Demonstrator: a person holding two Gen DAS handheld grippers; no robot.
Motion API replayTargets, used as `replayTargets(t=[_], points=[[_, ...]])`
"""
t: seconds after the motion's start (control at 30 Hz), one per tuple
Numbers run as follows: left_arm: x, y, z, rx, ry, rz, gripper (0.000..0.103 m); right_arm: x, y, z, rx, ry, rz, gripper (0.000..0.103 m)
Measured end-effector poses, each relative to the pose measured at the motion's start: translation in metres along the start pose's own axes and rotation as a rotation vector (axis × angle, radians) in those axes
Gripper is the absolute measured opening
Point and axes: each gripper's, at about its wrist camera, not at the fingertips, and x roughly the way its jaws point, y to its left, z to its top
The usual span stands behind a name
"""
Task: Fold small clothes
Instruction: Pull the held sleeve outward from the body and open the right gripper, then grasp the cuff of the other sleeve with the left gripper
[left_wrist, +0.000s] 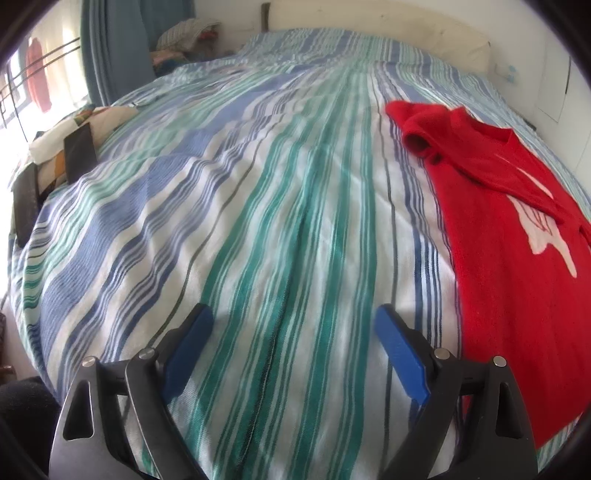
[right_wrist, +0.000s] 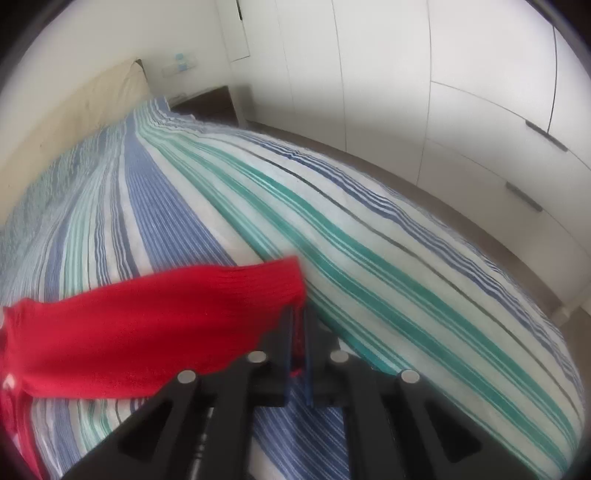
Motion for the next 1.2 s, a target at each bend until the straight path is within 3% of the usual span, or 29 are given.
replayTargets(t=[0.07, 0.13, 0.2, 0.3, 0.37, 0.43, 0.53, 0.63, 0.73, 0.87, 0.9, 0.93, 0.97, 1.07, 1.13, 1.2], points=[[-0.021, -0.003, 0.006, 0.041, -0.029, 0.004, 0.091, -0.005, -0.008, -0.003, 0.019, 0.004, -0.003, 0.015], [-0.048, -0.013, 0.021, 0.102, -0.084, -0.008, 0.091, -0.015, -0.018, -0.005, 0.041, -0.006, -0.045, 0.056], [-0.076, -0.033, 0.044, 0.176, -0.155, -0.056, 0.092, -0.036, -0.027, -0.007, 0.067, -0.058, -0.149, 0.072], [-0.105, -0.088, 0.080, 0.343, -0.255, -0.178, 0.100, -0.082, -0.036, -0.002, 0.094, -0.192, -0.206, 0.072], [-0.103, -0.139, 0.098, 0.522, -0.252, -0.278, 0.101, -0.117, -0.034, -0.003, 0.100, -0.277, -0.150, 0.072], [-0.083, -0.193, 0.101, 0.718, -0.205, -0.338, 0.101, -0.148, -0.022, -0.012, 0.073, -0.333, -0.038, 0.076], [-0.038, -0.260, 0.089, 0.939, -0.148, -0.308, 0.098, -0.174, 0.013, -0.034, 0.002, -0.368, 0.157, 0.082], [0.001, -0.301, 0.080, 1.043, -0.076, -0.282, 0.083, -0.184, 0.042, -0.068, -0.073, -0.397, 0.266, 0.082], [0.028, -0.319, 0.087, 1.025, -0.026, -0.281, 0.074, -0.176, 0.064, -0.083, -0.140, -0.344, 0.328, 0.082], [0.047, -0.328, 0.095, 0.970, 0.001, -0.305, 0.057, -0.173, 0.080, -0.093, -0.232, -0.362, 0.355, 0.082], [0.050, -0.330, 0.096, 0.962, 0.005, -0.318, 0.041, -0.172, 0.080, -0.096, -0.244, -0.357, 0.360, 0.082], [0.052, -0.336, 0.094, 0.946, 0.014, -0.339, 0.013, -0.170, 0.082, -0.098, -0.248, -0.348, 0.369, 0.082], [0.053, -0.336, 0.093, 0.923, 0.016, -0.338, 0.004, -0.166, 0.083, -0.100, -0.250, -0.336, 0.380, 0.082], [0.037, -0.316, 0.109, 0.762, -0.029, -0.387, 0.003, -0.162, 0.092, -0.104, -0.274, -0.315, 0.399, 0.082], [0.025, -0.274, 0.139, 0.583, -0.057, -0.412, 0.003, -0.166, 0.095, -0.106, -0.289, -0.322, 0.407, 0.082], [0.016, -0.211, 0.173, 0.369, -0.096, -0.379, 0.003, -0.169, 0.096, -0.109, -0.309, -0.336, 0.411, 0.082]])
